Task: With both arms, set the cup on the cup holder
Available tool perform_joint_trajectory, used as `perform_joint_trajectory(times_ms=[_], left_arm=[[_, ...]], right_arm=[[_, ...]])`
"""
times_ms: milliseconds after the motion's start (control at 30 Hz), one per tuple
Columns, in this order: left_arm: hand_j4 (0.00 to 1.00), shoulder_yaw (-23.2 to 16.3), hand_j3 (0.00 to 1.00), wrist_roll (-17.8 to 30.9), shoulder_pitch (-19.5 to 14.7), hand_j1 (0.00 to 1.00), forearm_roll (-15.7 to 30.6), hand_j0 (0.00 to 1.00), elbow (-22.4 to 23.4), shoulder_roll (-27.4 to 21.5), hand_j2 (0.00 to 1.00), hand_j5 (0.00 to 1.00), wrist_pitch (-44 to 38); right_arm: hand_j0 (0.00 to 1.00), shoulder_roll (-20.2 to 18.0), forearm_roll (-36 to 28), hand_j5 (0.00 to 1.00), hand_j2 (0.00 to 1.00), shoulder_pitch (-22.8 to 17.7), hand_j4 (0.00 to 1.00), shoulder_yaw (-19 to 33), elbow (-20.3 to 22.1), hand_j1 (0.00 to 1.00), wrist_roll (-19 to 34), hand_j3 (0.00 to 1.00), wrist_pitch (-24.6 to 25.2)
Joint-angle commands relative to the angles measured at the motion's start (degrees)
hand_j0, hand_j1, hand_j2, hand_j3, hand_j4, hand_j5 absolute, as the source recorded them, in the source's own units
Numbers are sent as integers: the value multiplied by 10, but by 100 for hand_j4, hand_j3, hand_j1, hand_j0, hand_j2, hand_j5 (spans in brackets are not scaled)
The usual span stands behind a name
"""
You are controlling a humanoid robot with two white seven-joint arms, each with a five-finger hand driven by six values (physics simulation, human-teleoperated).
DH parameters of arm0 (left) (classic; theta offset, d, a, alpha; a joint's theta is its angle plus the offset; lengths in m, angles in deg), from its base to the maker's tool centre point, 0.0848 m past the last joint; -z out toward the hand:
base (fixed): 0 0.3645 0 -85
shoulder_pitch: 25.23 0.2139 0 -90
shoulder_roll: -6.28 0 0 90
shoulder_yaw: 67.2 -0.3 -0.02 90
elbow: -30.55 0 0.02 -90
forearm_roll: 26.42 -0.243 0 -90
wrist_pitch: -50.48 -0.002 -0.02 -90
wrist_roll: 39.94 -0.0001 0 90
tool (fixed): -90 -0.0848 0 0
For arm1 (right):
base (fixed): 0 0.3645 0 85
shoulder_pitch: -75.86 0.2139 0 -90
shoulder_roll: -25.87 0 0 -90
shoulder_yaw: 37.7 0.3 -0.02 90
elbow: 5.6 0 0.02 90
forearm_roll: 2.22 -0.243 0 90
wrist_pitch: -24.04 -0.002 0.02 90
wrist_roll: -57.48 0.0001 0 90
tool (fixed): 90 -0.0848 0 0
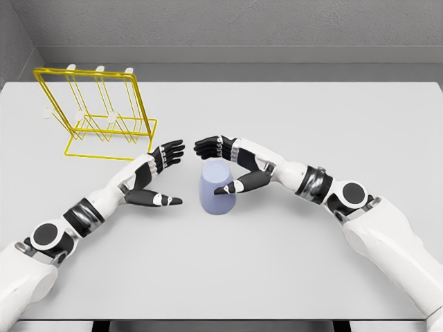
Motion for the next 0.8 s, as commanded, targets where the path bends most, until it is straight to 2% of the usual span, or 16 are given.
perform_joint_trajectory(times_ms=[0, 33, 167, 300, 467, 600, 633, 733, 767], left_arm=[[100, 0, 100, 0, 2, 100, 2, 100, -1, 0, 100, 100, 9], [100, 0, 100, 0, 3, 100, 2, 100, -1, 0, 100, 100, 9], [100, -1, 100, 0, 4, 100, 1, 100, -4, 8, 100, 100, 10], [100, 0, 100, -1, 13, 100, -1, 100, -16, 8, 100, 100, 11], [100, -1, 100, -1, 23, 100, -3, 100, -31, 11, 100, 100, 19], [100, -1, 100, -1, 21, 100, -9, 100, -30, 37, 100, 100, 17], [100, -1, 100, -1, 22, 100, -9, 100, -30, 37, 100, 100, 17], [100, -6, 100, 0, 22, 100, -12, 100, -30, 38, 100, 100, 18], [100, -5, 100, 0, 22, 100, -17, 100, -30, 39, 100, 100, 18]], right_arm=[[94, -1, 3, 94, 94, 1, 94, 0, 0, 94, 1, 94, -1], [100, -2, 26, 100, 100, 0, 100, 0, 0, 100, 1, 100, -1], [100, -8, 29, 100, 100, 7, 100, 0, 1, 100, 1, 100, -1], [100, -33, 30, 100, 100, 17, 100, 0, 4, 100, 1, 100, -1], [100, -93, 33, 100, 100, 25, 100, 0, 13, 100, 3, 100, -3], [100, -132, 40, 100, 100, 35, 100, 0, 15, 100, -1, 100, -9], [100, -157, 40, 100, 100, 47, 100, 1, 16, 100, -1, 100, -11], [100, -204, 40, 100, 100, 62, 100, 1, 14, 100, 0, 100, -94], [100, -218, 40, 100, 100, 69, 100, 1, 15, 100, 0, 100, -95]])
